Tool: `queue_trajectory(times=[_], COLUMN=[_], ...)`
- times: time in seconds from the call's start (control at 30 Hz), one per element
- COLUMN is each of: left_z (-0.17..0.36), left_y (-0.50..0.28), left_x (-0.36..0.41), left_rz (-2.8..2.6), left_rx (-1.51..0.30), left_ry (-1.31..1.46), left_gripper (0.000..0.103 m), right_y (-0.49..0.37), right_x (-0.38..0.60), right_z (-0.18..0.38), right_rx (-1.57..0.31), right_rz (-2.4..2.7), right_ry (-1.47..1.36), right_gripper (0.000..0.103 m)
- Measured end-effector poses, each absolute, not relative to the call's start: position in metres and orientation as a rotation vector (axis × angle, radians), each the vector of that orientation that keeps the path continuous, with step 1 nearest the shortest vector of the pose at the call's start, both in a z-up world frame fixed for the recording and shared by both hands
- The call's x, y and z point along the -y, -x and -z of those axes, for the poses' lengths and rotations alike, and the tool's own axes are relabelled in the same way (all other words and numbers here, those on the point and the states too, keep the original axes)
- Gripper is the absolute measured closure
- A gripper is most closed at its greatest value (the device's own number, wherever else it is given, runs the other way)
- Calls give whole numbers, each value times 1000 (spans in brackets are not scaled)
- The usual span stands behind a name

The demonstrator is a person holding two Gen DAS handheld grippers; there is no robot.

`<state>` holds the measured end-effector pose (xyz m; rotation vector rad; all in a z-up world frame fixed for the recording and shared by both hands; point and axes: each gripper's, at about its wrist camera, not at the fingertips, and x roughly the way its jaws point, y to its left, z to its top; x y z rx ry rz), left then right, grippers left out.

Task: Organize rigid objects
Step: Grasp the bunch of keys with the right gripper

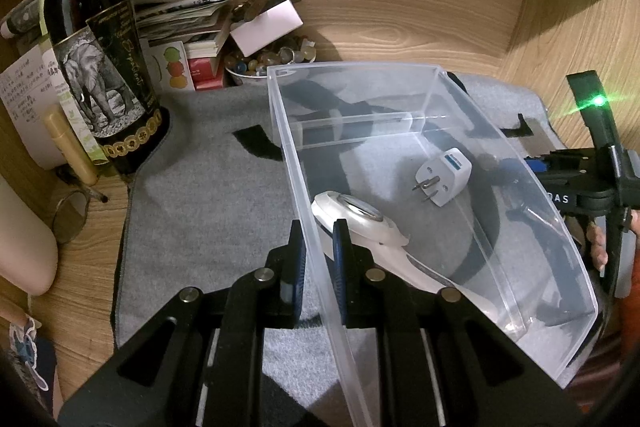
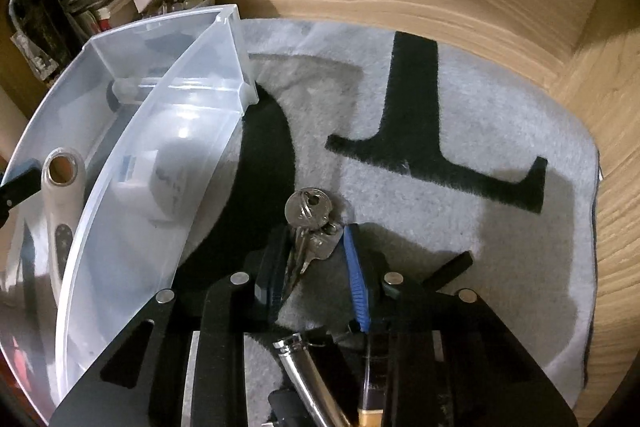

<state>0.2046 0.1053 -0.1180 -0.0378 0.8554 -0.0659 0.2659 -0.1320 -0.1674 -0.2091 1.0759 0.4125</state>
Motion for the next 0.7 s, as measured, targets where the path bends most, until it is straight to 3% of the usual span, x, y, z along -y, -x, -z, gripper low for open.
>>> queue_trajectory(times=[0.4, 0.43, 0.47, 0.7], left_z=[117, 117, 117, 117], left_y=[-204, -204, -204, -204], left_x=[-105, -105, -105, -105], left_rz=[65, 65, 65, 65], left_rx=[-856, -856, -856, -855], left_ry=[41, 41, 42, 40], left_gripper=[90, 90, 90, 90], right_y=[-245, -244, -242, -231], right_x=[143, 145, 141, 133], right_z=[121, 116, 111, 87], right_rx=[-947, -934, -926, -847], right_rz=[-417, -420, -426, -436], right_ry=[167, 164, 160, 202], right_gripper=[78, 81, 93, 95])
